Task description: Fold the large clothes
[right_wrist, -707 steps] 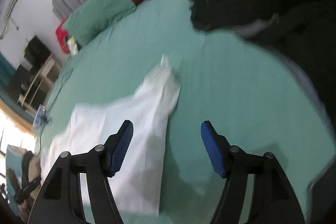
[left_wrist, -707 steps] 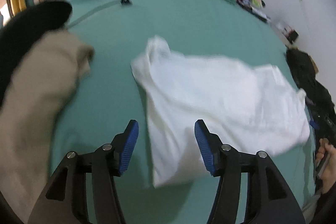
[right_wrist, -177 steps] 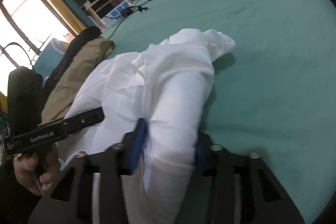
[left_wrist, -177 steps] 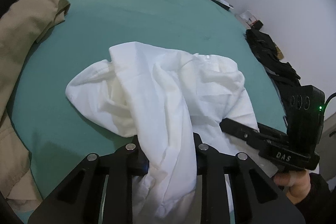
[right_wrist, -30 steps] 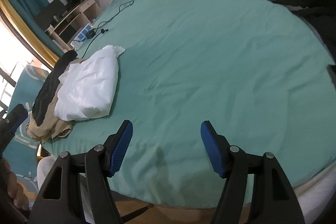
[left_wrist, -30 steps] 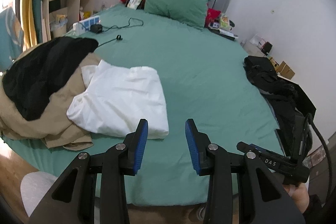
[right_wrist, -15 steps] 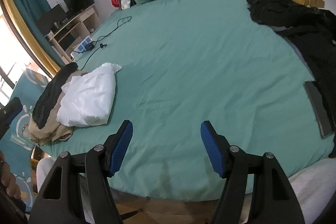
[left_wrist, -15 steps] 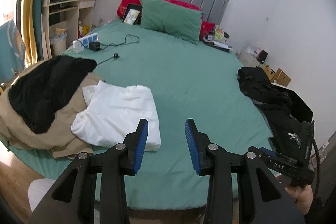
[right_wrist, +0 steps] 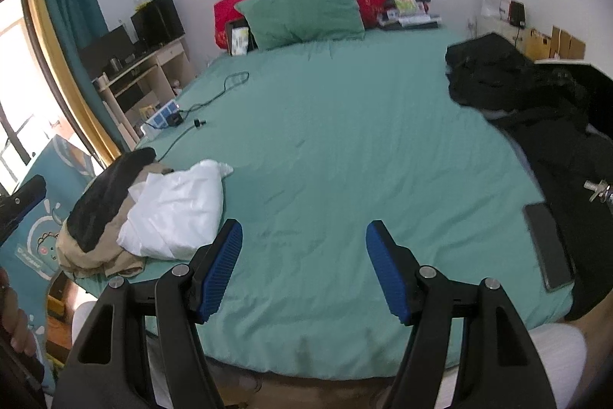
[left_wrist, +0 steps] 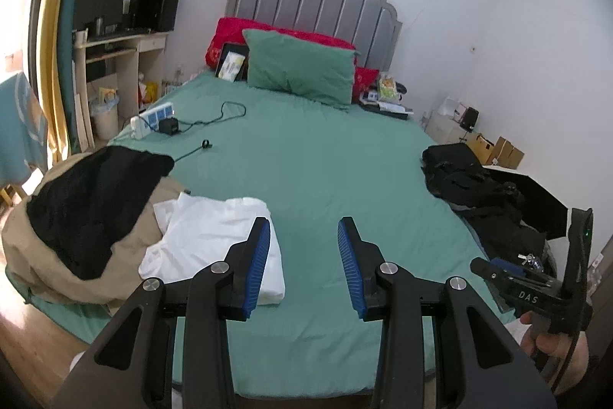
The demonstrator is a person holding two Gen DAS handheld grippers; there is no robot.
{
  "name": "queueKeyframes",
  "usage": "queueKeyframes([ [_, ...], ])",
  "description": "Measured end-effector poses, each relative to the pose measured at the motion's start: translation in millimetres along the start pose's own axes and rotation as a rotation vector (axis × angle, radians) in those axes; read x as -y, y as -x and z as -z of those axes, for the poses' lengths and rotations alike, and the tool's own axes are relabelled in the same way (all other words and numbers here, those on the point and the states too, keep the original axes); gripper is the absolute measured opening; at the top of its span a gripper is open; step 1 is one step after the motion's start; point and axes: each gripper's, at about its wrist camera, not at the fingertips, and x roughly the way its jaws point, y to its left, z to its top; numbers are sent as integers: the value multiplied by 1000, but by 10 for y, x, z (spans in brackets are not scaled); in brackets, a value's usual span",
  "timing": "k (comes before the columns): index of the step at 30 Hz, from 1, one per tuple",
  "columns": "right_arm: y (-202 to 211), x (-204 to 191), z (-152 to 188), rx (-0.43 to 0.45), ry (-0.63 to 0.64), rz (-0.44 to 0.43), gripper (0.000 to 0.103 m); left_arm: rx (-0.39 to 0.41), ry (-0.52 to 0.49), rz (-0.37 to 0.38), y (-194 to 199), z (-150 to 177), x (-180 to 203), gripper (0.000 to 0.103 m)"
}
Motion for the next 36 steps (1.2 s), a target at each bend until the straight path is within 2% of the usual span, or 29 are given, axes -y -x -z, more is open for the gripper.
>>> queueKeyframes([
  [8,268,-116,-136,67,38,10,67,46,-19,1,149,-115,44,39],
  [15,492,-254,-213,136,87,30,67,117,-85,-55,304,-204,91,40],
  [21,671,-356,-274,189,117,36,67,174,-106,-72,469,-269,97,40],
  [36,1146,-657,-372,304,204,23,67,270,-108,-79,852,-389,80,43],
])
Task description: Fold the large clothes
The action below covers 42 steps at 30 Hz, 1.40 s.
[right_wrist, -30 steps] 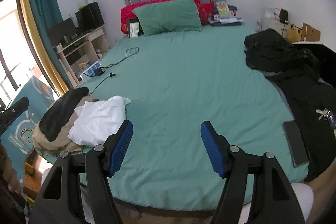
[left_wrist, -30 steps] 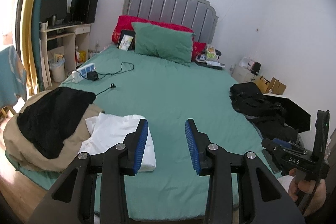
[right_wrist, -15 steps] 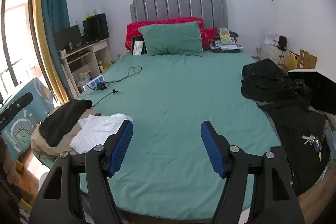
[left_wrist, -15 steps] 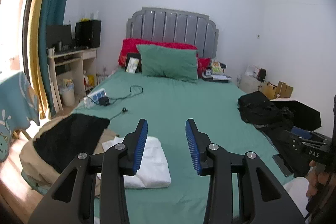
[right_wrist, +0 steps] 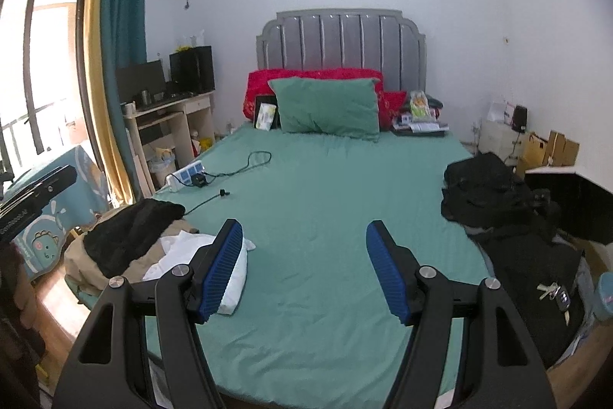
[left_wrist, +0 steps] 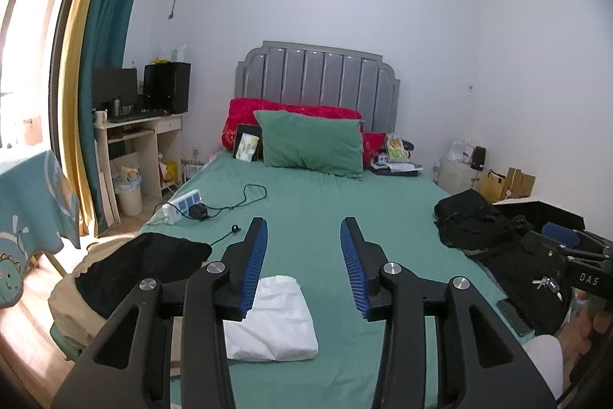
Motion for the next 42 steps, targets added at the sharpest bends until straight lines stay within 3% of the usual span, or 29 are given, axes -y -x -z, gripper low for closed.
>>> queueKeyframes([
  [20,480,-348,-184,115,63,-46,70,68,15,-19,475,-138,-119,48],
  [27,638,-450,-193,151,81,-67,81,91,20,-42,637,-178,-170,49],
  [29,671,-480,-196,162,86,-76,85,92,31,-50,663,-183,-189,53],
  [31,692,-513,-192,169,92,-87,89,89,44,-66,693,-175,-207,66],
  [34,694,-567,-182,168,106,-106,94,84,51,-86,726,-165,-249,74],
  [42,561,-665,-127,135,112,-155,102,82,45,-105,767,-124,-276,88],
])
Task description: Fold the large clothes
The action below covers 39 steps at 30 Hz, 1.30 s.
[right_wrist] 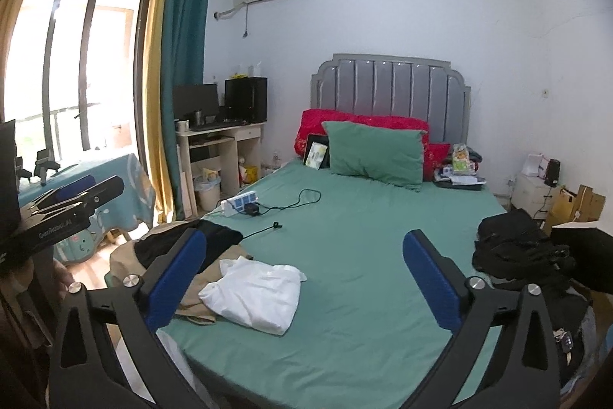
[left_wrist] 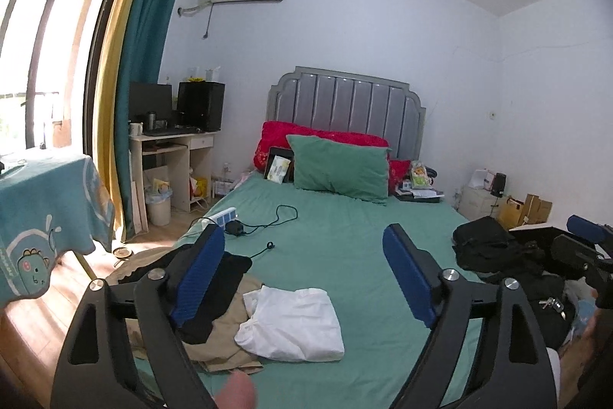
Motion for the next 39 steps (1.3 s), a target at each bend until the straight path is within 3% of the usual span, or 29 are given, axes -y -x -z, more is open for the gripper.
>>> queueKeyframes([
  [14,-88,-114,77,-41,-4,-14,102,-35,-26,37,-52,98,47,89],
  [39,-154,-159,86,-60,-5,-17,102,-53,-24,17,-102,95,37,89],
])
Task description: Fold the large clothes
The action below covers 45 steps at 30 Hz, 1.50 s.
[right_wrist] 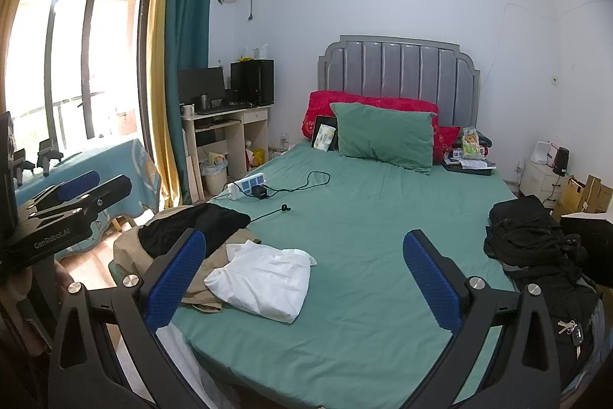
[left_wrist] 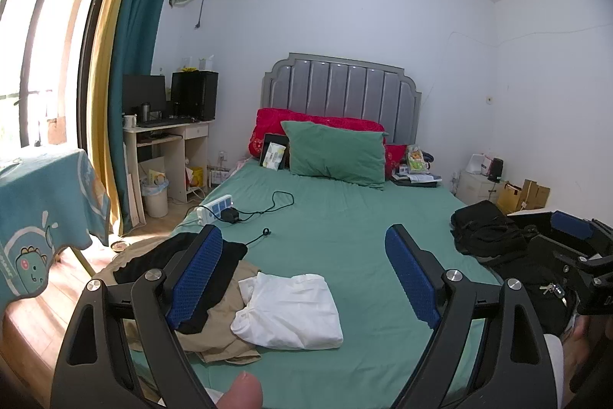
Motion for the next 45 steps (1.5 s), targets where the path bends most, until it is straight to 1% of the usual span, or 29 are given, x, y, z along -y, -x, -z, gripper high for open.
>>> queueKeyframes([
  [3,0,-2,-1,-1,-1,0,102,-3,-3,-3,7,1,10,89],
  [10,1,8,5,-2,-1,-1,102,-11,-11,-34,-24,-7,16,89],
  [16,0,-2,3,-2,-2,0,102,-24,6,-30,-45,-10,-6,89],
  [21,0,2,6,-2,-2,-1,102,-26,-7,-6,-42,12,13,89],
  [27,-2,-2,6,-2,-1,0,102,-29,2,-12,-52,30,-25,89],
  [45,1,-6,6,-1,-1,0,102,-24,-9,-12,-37,34,29,89],
])
